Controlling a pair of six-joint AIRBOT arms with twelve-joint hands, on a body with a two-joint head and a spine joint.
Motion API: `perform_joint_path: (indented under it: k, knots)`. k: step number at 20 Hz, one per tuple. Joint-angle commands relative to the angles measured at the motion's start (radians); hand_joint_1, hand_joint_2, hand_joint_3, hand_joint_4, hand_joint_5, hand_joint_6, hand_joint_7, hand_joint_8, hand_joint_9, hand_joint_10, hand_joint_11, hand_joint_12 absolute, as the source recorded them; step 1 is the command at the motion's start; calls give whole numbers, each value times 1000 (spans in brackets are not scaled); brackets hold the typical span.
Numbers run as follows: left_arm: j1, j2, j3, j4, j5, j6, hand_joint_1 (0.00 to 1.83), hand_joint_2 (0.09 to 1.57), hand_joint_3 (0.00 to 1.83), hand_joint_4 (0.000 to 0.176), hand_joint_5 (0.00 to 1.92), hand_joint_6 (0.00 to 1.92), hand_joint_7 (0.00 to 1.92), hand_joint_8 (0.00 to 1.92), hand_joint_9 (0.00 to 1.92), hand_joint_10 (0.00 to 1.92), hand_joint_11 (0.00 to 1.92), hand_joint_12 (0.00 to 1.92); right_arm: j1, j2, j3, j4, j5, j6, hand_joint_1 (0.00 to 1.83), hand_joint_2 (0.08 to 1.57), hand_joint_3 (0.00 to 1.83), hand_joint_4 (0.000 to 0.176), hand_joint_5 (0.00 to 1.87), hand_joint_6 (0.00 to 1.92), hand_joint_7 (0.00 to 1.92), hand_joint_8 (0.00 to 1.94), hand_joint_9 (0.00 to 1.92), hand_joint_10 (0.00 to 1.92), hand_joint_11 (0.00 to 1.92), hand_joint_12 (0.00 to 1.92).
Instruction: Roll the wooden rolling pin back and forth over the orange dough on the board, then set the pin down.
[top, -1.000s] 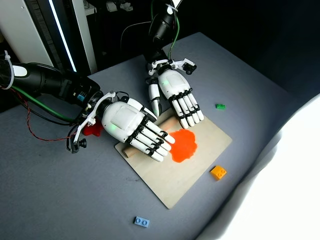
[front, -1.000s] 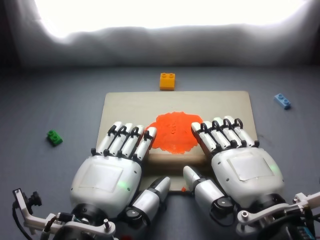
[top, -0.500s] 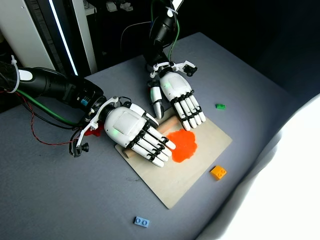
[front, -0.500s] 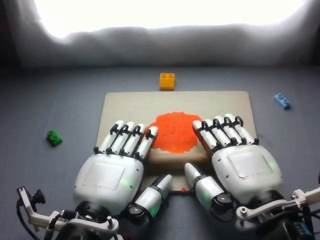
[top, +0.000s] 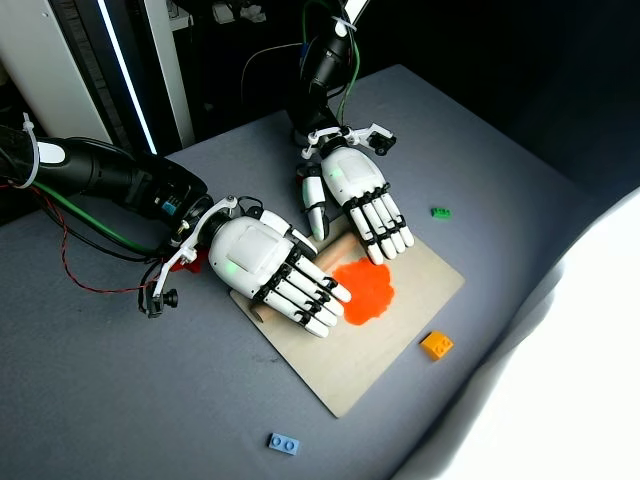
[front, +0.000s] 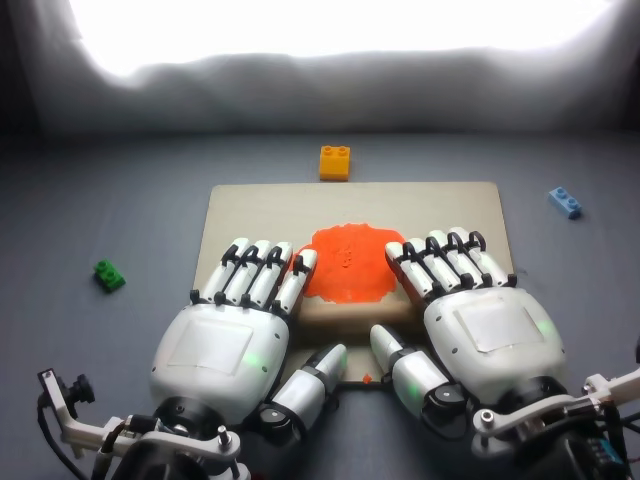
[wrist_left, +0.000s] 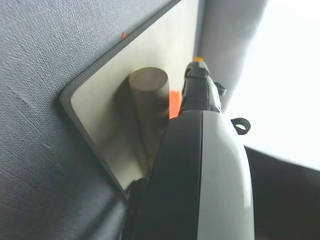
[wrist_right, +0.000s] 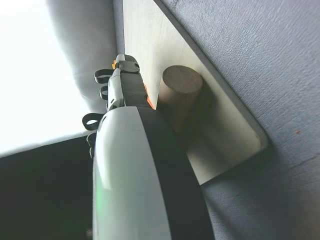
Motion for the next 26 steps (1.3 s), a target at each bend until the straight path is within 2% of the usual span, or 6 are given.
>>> perform_joint_path:
  k: [1,26]
  knots:
    - [-7,-3,5,57,-86,0,0,1445,0,0,39,0,30,2,6,2,1,1,10,2,4,-74,89,7,0,1570,22,0,115,0,109,1,41,1,1,3]
    - [-58,-28,112,58,0,-30,0,1466,3,0,40,5,18,3,0,0,0,0,36,6,75,-50,53,45,0,1570,16,0,150,8,142,3,56,2,10,12]
